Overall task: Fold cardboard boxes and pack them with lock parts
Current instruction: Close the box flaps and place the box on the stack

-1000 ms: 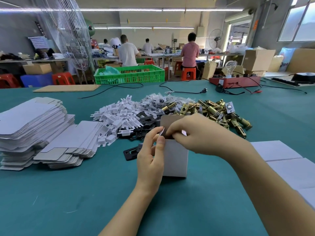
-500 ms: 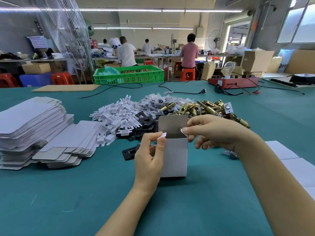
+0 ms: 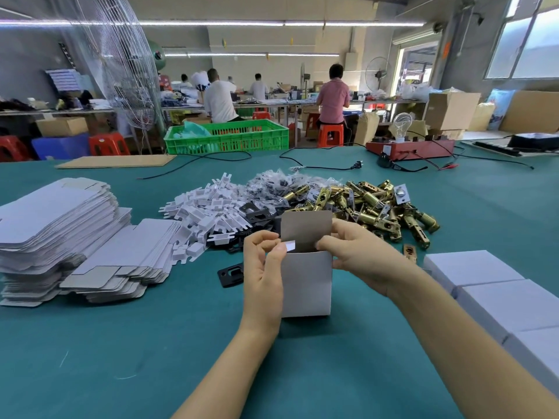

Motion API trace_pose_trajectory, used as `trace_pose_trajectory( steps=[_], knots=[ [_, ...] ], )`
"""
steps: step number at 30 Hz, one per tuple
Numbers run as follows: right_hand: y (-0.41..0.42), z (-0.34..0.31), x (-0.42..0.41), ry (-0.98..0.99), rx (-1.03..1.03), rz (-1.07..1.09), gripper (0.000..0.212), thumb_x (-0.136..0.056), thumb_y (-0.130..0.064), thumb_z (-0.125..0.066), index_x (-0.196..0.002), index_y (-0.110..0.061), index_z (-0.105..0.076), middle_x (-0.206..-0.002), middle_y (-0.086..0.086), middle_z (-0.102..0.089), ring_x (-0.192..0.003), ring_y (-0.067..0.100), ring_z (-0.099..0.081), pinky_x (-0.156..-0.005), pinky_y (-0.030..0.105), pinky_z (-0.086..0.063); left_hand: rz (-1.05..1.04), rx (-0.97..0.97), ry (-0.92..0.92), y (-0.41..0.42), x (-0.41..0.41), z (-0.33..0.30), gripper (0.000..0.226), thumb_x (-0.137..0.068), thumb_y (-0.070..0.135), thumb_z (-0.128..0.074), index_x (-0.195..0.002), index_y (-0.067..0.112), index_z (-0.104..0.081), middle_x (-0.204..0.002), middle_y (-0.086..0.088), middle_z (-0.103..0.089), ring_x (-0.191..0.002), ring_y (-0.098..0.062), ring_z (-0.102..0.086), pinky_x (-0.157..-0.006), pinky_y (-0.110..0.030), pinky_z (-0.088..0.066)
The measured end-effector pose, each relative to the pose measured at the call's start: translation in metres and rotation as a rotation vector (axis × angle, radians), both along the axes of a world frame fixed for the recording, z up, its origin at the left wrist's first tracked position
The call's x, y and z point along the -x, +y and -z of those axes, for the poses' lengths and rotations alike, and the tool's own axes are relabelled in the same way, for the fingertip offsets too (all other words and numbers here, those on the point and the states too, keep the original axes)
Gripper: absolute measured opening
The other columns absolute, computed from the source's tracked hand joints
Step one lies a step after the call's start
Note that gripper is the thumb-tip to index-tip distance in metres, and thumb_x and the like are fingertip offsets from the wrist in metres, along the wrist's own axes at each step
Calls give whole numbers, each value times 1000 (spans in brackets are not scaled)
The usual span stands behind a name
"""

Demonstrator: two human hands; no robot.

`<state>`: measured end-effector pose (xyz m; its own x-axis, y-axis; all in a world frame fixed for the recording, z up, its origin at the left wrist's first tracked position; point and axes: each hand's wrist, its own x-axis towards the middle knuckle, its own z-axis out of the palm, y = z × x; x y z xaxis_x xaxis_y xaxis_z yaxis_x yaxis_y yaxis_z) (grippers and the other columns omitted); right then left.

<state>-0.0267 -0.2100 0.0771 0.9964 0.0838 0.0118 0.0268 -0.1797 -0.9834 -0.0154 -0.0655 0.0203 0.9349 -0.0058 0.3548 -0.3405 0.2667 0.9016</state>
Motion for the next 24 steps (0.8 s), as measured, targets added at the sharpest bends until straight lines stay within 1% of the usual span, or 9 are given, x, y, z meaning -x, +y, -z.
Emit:
trace_pose_trajectory(
  steps=[2,4,5,8,12,14,18,21,24],
  knots=[
    [6,11,3,-97,-122,53,35,-95,-1,-44,-111,-26,-62,-100,0,-73,-80,9,-66,-66,22,-52,51,24,31,0,-3,0,19,-74,45,-59,-94,45,-59,-89,9,-65,-86,-14,-56,-81,-38,-43],
    [11,23,4,-225,-215,131,23,-98,-9,-49,-111,-24,-63,-96,-2,-73,-82,9,-66,-66,22,-52,92,27,45,0,-6,0,20,-82,33,-56,-99,41,-62,-97,2,-69,-90,-19,-61,-81,-42,-46],
    [14,27,6,-286,-246,183,17,-97,-18,-53,-110,-21,-63,-94,-2,-72,-83,10,-66,-66,22,-52,100,25,40,0,-6,-1,21,-84,30,-54,-100,39,-64,-99,1,-71,-89,-19,-62,-79,-40,-48],
    [22,35,10,-443,-259,327,27,-87,-38,-54,-103,-20,-64,-91,-6,-72,-85,7,-66,-71,17,-51,103,10,38,-1,-6,-2,23,-85,31,-50,-94,41,-69,-102,1,-73,-89,-15,-65,-77,-35,-52],
    [35,42,15,-533,-308,337,31,-91,-42,-47,-95,-15,-61,-79,-16,-64,-76,-4,-58,-69,5,-42,91,21,21,-1,-7,-2,21,-87,30,-50,-93,33,-70,-111,-22,-66,-108,-45,-57,-104,-65,-38],
    [36,43,15,-513,-333,343,31,-91,-46,-47,-89,-19,-62,-78,-14,-63,-74,-1,-54,-68,5,-42,103,8,27,0,-8,-1,20,-88,33,-50,-94,34,-69,-111,-23,-64,-104,-42,-56,-104,-70,-33],
    [35,44,14,-465,-315,346,31,-93,-47,-49,-91,-20,-63,-85,-12,-66,-80,0,-57,-72,11,-44,142,11,29,2,-8,-1,19,-90,36,-50,-95,34,-68,-111,-18,-65,-100,-35,-56,-96,-65,-40],
    [36,47,15,-485,-268,367,28,-91,-43,-47,-97,-19,-61,-82,-20,-61,-77,-5,-54,-67,6,-41,165,23,12,2,-7,-3,19,-91,35,-50,-95,35,-68,-104,-7,-67,-90,-23,-57,-78,-42,-45],
    [35,50,16,-496,-254,364,26,-89,-41,-45,-103,-23,-58,-81,-23,-61,-74,-7,-55,-65,7,-42,181,14,17,3,-5,-4,21,-91,34,-48,-94,34,-69,-99,-4,-66,-83,-19,-55,-72,-36,-43]
  ],
)
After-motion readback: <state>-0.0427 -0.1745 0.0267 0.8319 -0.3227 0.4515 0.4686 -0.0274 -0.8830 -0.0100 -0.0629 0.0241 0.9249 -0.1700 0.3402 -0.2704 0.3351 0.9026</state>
